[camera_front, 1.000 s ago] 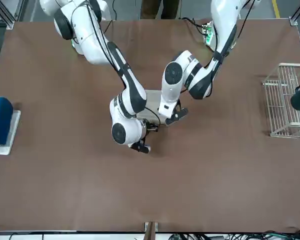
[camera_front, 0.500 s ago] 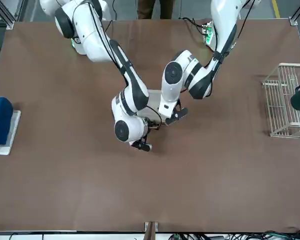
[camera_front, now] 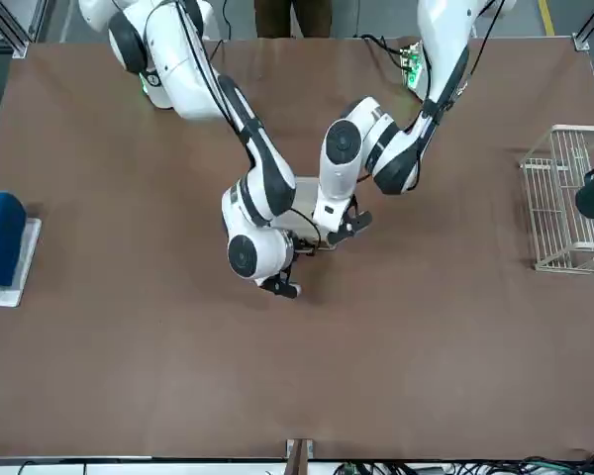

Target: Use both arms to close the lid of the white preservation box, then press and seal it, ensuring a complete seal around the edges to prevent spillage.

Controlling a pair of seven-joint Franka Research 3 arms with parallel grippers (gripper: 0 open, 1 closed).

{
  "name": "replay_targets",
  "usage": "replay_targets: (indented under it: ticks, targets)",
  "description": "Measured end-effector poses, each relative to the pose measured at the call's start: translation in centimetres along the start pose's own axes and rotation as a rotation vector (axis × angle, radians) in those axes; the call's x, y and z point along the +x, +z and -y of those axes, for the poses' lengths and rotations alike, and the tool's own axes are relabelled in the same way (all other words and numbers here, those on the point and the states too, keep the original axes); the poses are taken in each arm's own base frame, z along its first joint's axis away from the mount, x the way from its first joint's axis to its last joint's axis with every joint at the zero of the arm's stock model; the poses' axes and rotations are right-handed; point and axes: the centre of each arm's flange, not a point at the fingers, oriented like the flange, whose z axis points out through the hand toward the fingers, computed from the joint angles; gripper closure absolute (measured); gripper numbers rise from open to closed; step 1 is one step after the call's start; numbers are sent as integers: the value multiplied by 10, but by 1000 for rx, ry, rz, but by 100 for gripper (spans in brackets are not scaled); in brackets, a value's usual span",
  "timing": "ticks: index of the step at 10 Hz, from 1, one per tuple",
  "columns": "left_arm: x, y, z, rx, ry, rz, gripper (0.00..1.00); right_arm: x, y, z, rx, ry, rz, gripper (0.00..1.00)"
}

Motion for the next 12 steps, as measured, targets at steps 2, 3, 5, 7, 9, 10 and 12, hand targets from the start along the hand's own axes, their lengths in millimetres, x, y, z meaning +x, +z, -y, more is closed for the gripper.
replay_targets:
  ticks: [2,3,5,7,9,10,12]
  targets:
    - [11,-10,4,-28,-23,-4,99,-2,-51,-2,20,2,-20,92]
    - [16,-22,8,-38,-34,-7,99,2,-79,-6,44,8,-46,88]
    - [24,-66,22,-28,-61,-23,99,13,-151,-23,98,28,-126,77]
    - [42,-133,48,-11,-114,-60,98,19,-241,-68,102,50,-193,50]
    - [80,-190,86,3,-93,-81,89,27,-331,-138,5,107,-353,21]
    - [105,-213,107,5,-74,-81,76,24,-370,-170,-51,96,-420,7]
    - [142,-242,146,15,-53,-65,46,19,-429,-247,-151,41,-456,0]
